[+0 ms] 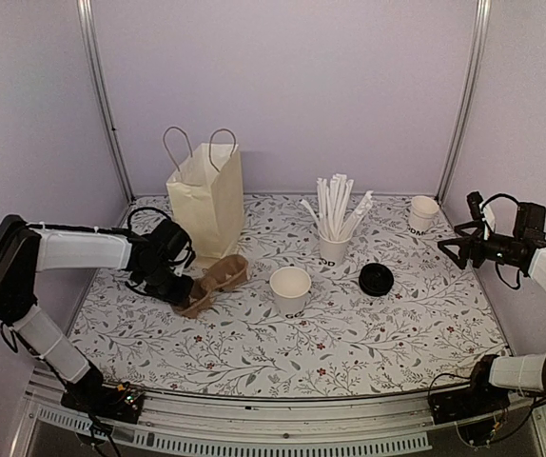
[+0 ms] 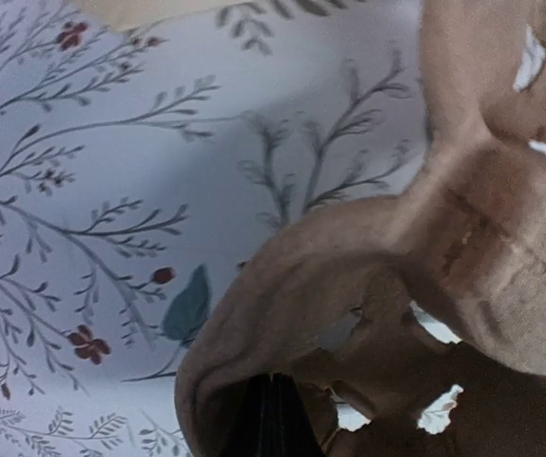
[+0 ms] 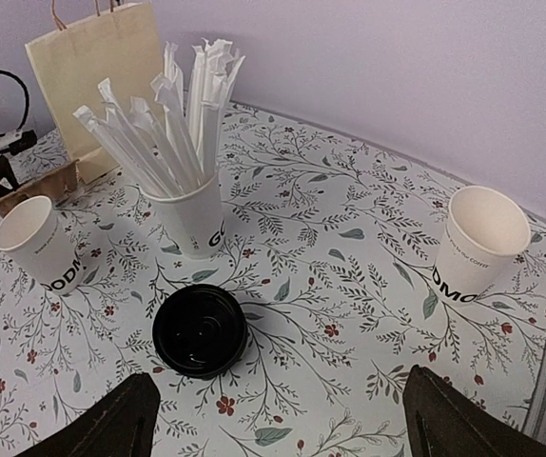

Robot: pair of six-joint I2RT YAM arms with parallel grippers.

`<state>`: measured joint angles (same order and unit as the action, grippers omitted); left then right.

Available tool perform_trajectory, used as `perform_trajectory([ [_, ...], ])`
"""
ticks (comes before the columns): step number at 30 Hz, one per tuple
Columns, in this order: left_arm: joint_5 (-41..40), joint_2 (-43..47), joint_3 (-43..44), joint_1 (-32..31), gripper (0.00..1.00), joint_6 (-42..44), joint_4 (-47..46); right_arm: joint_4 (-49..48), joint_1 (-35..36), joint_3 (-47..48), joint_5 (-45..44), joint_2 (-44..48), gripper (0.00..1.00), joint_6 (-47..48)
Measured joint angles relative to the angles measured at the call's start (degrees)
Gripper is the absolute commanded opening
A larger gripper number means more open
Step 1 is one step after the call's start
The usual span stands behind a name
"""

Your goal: Pack the takeout coffee

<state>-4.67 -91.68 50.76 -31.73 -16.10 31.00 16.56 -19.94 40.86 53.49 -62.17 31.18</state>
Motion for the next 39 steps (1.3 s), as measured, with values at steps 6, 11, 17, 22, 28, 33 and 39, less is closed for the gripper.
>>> perform_trajectory([
  [6, -1.8, 7.8, -2.2, 11.9, 0.00, 0.0, 0.9, 0.5, 0.0, 0.1, 0.0, -0.7, 0.93, 0.8],
  [11, -2.5, 12.3, -1.8, 21.3, 0.00, 1.8, 0.5, 1.3, 0.0, 0.5, 0.0, -1.2, 0.92, 1.2],
  [17, 1.2, 17.9, -1.1, 17.4, 0.15, 4.4, 0.4, 1.9, 0.0, 0.9, 0.0, -1.6, 0.92, 1.6],
  [22, 2.4, 22.7, 6.5, 1.2, 0.47, 5.2, -0.4, 2.8, 0.0, 1.0, 0.0, -2.5, 0.84, 2.2],
  [28, 5.6, 22.5, 11.1, -9.9, 0.54, 6.6, -4.4, 5.0, 0.1, 2.2, 0.0, -3.6, 0.62, 5.2],
  [33, 8.2, 16.2, 13.2, -13.9, 0.53, 7.6, -5.5, 8.6, 4.4, 3.5, -3.2, -3.8, 0.59, 11.8],
  [39, 8.2, 2.9, 24.4, -14.4, 0.55, 14.5, -4.0, 11.4, 24.3, 3.5, -16.9, -4.2, 0.70, 15.3],
])
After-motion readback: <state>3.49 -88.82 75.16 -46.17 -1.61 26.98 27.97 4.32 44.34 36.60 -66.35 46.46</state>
